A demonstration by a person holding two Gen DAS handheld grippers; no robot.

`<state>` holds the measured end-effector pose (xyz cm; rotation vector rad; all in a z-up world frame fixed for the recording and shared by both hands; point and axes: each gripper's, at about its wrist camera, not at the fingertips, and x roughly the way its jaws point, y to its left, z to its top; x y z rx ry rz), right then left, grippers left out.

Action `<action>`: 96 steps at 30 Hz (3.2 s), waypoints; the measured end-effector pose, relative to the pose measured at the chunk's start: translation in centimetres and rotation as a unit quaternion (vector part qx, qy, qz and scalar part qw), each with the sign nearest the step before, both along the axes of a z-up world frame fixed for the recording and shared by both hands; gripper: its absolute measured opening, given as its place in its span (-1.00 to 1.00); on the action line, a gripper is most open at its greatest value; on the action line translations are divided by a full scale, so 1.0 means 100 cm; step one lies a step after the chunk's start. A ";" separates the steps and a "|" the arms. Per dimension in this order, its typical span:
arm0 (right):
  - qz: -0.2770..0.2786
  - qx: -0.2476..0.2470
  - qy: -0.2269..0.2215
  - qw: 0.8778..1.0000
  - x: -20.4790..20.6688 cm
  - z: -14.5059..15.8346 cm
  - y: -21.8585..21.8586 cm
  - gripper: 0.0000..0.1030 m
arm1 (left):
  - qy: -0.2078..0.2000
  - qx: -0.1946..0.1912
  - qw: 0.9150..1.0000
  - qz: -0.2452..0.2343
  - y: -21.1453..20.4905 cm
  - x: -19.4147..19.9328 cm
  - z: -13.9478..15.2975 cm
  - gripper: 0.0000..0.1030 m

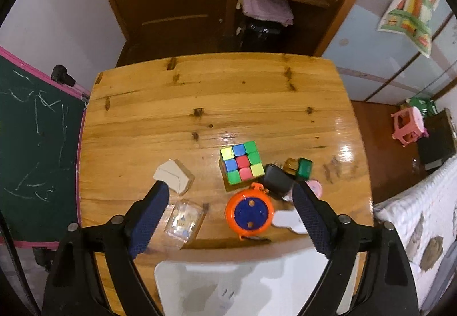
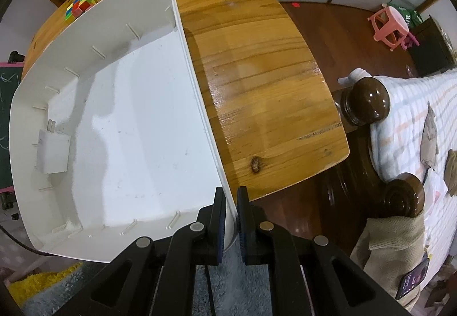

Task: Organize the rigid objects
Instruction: 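Move the left gripper to the Rubik's cube and grasp it, then lift the Rubik's cube with the left gripper and drop it into the tray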

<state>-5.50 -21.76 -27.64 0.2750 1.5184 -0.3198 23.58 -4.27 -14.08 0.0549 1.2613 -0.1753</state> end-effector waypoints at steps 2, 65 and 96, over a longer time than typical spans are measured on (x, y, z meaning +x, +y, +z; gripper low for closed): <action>-0.001 0.001 0.000 1.000 0.000 0.000 0.000 -0.84 | 0.007 0.004 1.000 0.006 -0.005 0.009 -0.013 0.83; 0.003 0.021 0.014 1.000 0.000 -0.011 -0.009 -0.84 | 0.033 -0.004 0.999 -0.005 -0.017 -0.007 -0.046 0.16; -0.120 0.130 0.017 0.984 -0.009 -0.013 -0.039 -0.84 | 0.069 0.033 0.981 -0.177 -0.006 -0.182 -0.058 0.16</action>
